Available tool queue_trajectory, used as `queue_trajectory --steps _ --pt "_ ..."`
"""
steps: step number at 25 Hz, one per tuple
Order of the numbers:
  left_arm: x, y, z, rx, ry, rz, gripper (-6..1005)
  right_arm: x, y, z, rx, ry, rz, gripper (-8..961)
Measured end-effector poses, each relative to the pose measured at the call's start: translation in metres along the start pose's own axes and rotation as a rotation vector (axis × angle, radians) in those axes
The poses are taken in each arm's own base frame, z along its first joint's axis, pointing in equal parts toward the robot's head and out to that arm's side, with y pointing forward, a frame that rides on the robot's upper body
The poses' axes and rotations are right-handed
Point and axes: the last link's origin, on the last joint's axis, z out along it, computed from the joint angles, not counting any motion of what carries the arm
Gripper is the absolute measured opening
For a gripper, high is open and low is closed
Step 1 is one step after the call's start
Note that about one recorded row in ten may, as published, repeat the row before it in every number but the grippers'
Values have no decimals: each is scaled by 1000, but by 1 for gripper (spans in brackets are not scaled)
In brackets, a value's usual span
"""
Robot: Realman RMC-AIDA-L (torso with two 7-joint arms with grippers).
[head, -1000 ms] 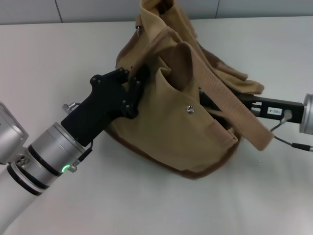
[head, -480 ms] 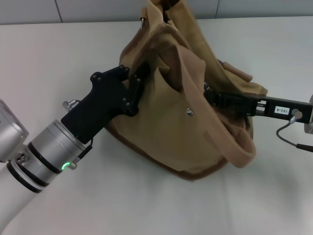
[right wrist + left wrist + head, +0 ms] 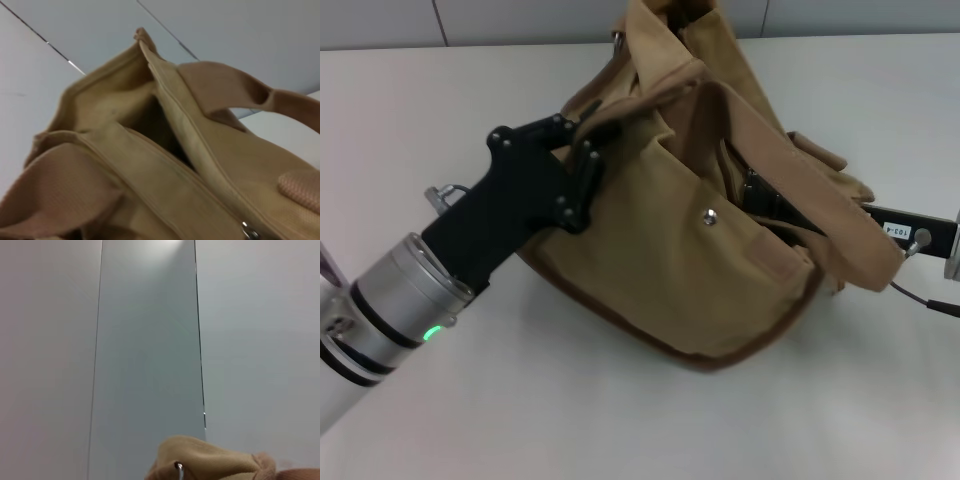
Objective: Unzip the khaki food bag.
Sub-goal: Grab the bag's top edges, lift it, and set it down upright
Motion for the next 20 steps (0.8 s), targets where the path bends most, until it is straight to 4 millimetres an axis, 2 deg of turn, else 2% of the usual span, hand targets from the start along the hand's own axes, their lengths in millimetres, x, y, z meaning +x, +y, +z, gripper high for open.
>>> queue_trajectory --steps 9,13,20 --pt "14 -21 -4 50 55 71 51 4 -2 -3 13 -11 14 363" --pt "15 -19 1 23 58 76 51 6 2 9 -6 -13 9 363" --pt "6 -4 10 -43 22 73 51 8 4 28 -15 -37 4 364"
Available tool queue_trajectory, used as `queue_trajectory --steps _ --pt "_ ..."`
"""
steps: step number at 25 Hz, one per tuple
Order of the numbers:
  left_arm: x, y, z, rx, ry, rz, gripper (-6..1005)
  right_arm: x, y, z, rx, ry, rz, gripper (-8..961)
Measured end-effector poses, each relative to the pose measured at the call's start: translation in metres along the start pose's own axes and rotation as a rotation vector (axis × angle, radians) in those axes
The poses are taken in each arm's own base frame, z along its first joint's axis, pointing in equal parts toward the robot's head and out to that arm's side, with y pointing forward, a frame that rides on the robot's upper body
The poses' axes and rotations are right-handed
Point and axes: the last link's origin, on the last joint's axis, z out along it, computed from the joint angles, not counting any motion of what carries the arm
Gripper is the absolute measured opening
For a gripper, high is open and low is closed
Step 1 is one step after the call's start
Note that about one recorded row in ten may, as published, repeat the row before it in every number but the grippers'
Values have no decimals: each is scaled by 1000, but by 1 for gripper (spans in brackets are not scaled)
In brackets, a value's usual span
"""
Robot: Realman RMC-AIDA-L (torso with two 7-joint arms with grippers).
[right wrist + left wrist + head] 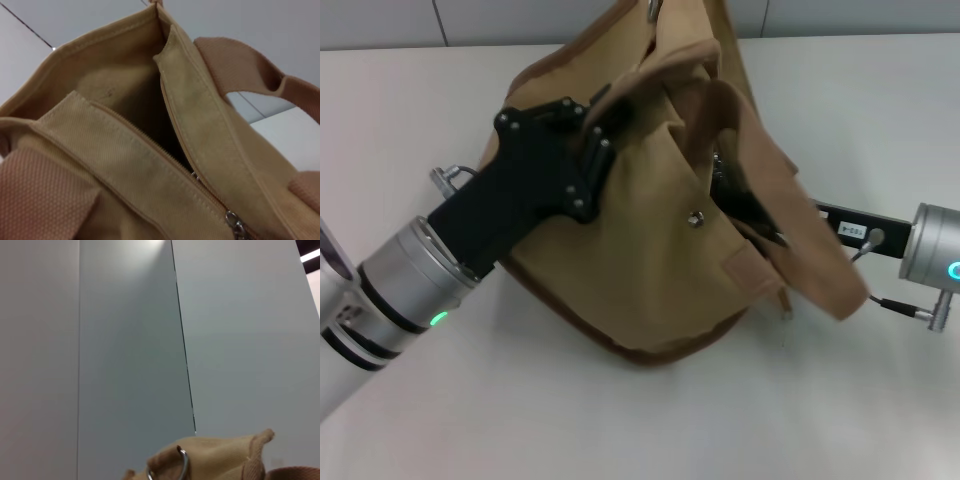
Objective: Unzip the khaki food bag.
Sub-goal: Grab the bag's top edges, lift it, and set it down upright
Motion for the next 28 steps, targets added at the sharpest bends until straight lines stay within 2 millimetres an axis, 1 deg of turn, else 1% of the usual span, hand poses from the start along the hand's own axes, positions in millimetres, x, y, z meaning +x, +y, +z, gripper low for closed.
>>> queue_trajectory --steps 1,8,16,26,28 --pt "-2 4 0 -1 -7 2 51 2 -1 4 7 3 5 364" --pt "-3 9 -2 -6 -9 -8 51 5 -3 7 25 6 5 364" --pt "-4 10 -3 -16 -12 -10 51 8 -3 11 27 10 -7 236" --pt "-3 10 -3 -10 -6 -14 51 9 -4 10 35 12 -26 28" --pt "-1 8 -6 14 8 -18 51 10 -5 9 37 12 -25 16"
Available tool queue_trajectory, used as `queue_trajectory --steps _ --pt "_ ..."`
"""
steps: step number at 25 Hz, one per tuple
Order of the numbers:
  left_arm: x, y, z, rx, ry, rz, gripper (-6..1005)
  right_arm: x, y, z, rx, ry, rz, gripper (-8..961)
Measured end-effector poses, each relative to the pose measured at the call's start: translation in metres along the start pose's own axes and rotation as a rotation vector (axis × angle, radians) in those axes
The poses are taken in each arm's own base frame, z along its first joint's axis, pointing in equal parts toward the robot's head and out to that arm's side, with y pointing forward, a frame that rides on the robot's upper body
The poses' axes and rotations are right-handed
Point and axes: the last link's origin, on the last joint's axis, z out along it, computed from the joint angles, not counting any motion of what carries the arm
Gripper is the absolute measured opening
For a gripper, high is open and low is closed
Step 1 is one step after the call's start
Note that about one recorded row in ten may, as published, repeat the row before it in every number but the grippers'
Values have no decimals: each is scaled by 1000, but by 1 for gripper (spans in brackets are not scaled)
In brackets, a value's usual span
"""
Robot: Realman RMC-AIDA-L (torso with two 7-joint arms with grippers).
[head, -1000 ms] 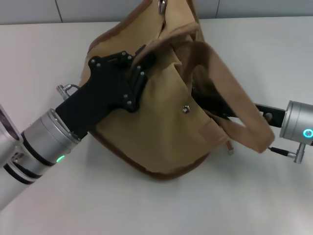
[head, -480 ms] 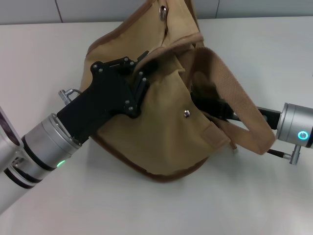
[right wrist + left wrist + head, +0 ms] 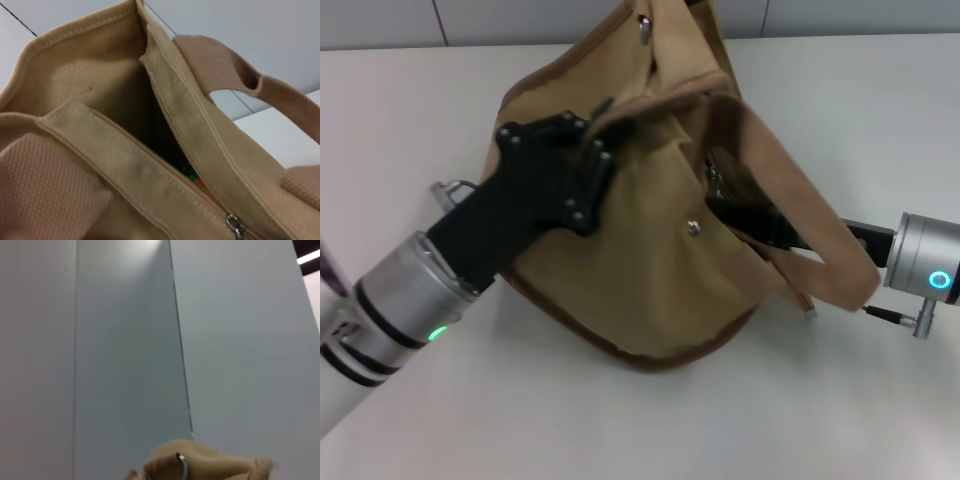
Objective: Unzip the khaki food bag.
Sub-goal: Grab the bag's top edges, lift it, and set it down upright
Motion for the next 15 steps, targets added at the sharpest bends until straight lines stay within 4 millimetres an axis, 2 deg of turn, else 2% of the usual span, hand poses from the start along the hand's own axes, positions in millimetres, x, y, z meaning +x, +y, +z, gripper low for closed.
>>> queue_trajectory --steps 10,15 --pt "15 -20 -40 230 89 15 51 8 -11 -16 64 -16 6 -2" --pt "17 -24 -47 255 93 -4 51 8 -11 -17 69 -18 8 29"
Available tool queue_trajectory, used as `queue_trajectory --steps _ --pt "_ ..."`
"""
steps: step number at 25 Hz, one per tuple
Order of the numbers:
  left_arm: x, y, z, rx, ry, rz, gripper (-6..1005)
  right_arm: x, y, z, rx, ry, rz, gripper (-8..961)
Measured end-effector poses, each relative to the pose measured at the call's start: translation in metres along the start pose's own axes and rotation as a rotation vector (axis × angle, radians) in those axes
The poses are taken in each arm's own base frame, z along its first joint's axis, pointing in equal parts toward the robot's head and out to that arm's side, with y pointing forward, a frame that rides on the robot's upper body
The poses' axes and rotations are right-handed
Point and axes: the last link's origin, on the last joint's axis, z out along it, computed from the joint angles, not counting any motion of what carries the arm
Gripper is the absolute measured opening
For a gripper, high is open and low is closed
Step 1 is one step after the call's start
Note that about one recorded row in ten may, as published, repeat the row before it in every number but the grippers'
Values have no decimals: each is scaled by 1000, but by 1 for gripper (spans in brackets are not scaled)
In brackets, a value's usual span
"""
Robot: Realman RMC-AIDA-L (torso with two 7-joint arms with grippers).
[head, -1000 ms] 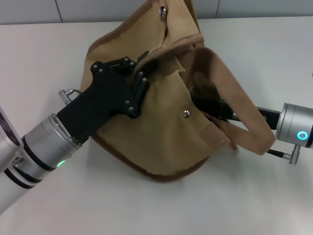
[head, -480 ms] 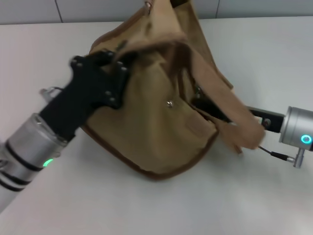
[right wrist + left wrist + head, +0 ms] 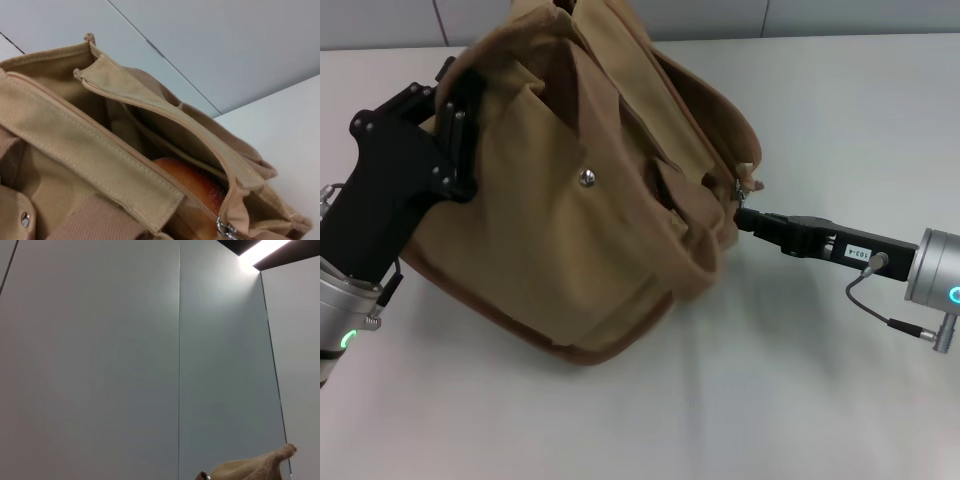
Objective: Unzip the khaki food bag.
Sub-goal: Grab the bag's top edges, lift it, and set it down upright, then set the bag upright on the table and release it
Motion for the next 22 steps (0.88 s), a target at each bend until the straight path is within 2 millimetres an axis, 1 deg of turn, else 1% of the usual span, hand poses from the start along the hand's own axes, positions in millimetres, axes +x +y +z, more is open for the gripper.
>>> queue_trajectory --steps 5,8,12,13,14,17,18,19,22 --pt "-1 2 0 -4 -6 -4 51 -3 0 1 2 -12 1 60" --pt "-2 2 -1 -1 -8 -5 50 -7 0 -3 -1 -26 -12 79" --pt "-2 2 -2 0 -9 -5 50 -15 -4 -18 22 -104 -97 104" --pt "-2 2 -3 2 -12 -5 50 -18 -8 -26 51 -155 -156 110" --pt "-2 2 -3 3 -12 -5 50 -18 -8 -26 51 -155 -156 147" --pt "-2 2 -3 4 -14 -5 51 -19 -16 -30 125 -176 -288 258" --pt "-2 2 -3 4 -14 -6 51 -17 -21 -26 170 -162 -369 295" --pt "-3 2 -3 6 -16 -10 52 -17 -21 -26 170 -162 -369 329" --pt "-3 2 -2 5 -16 -10 53 -15 -23 -12 195 -131 -457 429"
